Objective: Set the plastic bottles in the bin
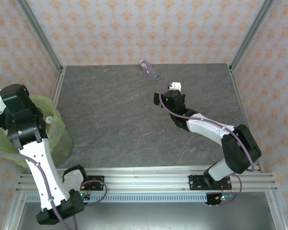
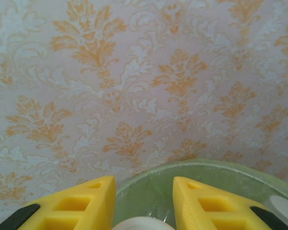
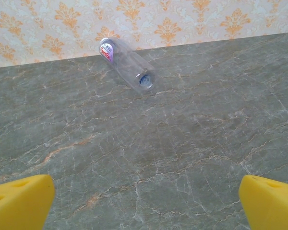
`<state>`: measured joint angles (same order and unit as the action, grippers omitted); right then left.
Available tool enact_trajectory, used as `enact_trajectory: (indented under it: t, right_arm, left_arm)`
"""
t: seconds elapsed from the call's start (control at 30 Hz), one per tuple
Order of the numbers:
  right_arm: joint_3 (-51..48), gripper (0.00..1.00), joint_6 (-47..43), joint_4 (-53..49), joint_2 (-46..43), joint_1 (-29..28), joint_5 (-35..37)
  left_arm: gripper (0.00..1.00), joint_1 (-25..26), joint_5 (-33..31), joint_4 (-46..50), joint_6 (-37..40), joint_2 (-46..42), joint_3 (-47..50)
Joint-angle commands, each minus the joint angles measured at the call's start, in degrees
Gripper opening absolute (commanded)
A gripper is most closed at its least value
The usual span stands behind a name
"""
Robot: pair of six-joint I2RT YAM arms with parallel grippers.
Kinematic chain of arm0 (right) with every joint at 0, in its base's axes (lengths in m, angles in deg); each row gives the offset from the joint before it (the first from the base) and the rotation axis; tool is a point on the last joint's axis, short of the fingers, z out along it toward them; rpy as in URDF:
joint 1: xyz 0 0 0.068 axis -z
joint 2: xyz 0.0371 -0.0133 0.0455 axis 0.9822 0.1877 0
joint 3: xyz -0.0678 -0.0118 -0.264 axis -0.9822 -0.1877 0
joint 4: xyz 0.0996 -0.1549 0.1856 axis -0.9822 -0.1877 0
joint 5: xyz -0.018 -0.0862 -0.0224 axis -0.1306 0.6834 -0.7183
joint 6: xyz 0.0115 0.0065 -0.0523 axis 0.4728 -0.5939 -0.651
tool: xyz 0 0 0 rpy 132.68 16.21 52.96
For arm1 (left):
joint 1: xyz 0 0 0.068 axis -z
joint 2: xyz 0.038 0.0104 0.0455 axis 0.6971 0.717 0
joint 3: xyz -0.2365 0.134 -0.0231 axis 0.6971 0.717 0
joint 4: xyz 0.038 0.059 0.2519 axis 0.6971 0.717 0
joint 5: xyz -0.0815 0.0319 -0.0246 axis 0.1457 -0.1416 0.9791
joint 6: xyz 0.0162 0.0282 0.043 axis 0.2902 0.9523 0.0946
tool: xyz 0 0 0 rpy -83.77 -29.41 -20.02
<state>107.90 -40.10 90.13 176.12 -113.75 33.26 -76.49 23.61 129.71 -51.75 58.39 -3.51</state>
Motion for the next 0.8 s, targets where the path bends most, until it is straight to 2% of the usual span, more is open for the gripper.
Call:
enact_trajectory:
  t: [0.0, 0.07, 0.23, 0.33, 0.4, 0.47, 0.5, 0.6, 0.63, 0.7, 0.77]
  right_arm:
    - [1.4, 0.99, 0.4, -0.7, -0.8, 0.3, 0.9]
    - [1.7, 0.99, 0.1, -0.8, -0.6, 0.3, 0.9]
    - [2.4, 0.99, 0.1, -0.9, 0.2, 0.4, 0.6]
    - [2.6, 0.99, 0.6, -0.9, 0.6, 0.3, 0.2]
    - [2.5, 0.99, 0.9, -0.9, 0.7, 0.3, 0.2]
    - [2.4, 0.99, 0.9, -0.9, 0.6, 0.4, 0.3]
    - [2.2, 0.99, 0.8, -1.0, 0.5, 0.4, 0.4]
    - [1.8, 0.99, 0.5, -1.3, 0.2, 0.3, 1.0]
    - [1.6, 0.99, 0.4, -1.4, 0.2, 0.3, 1.0]
    - [1.4, 0.99, 0.4, -1.5, -0.2, 0.4, 1.3]
    - [1.1, 0.99, 0.6, -1.5, -0.2, 0.4, 1.5]
  left_arm:
    - [0.0, -3.5, 0.4, -1.7, -2.7, 2.0, -1.6]
    - [0.0, -3.5, -2.6, -2.0, -1.5, 2.9, -2.5]
    - [0.0, -3.5, -4.5, -4.0, 0.8, 3.1, -4.2]
    - [0.1, -3.6, -5.0, -3.6, 0.3, 4.5, -5.2]
    - [0.1, -4.0, -3.7, -3.1, -0.4, 5.3, -5.1]
    - [0.15, -4.2, -4.0, -2.9, -0.7, 6.1, -5.2]
    - [0.23, -4.2, -4.2, -2.3, -0.9, 6.5, -5.7]
    - [0.74, -4.2, -3.1, -0.3, -2.6, 6.1, -7.1]
    - [0.86, -4.2, -2.7, 0.3, -3.5, 5.7, -7.5]
    - [0.97, -4.2, -1.1, 2.1, -5.3, 5.0, -8.9]
    - [1.0, -4.1, 2.1, 4.1, -6.6, 4.7, -10.6]
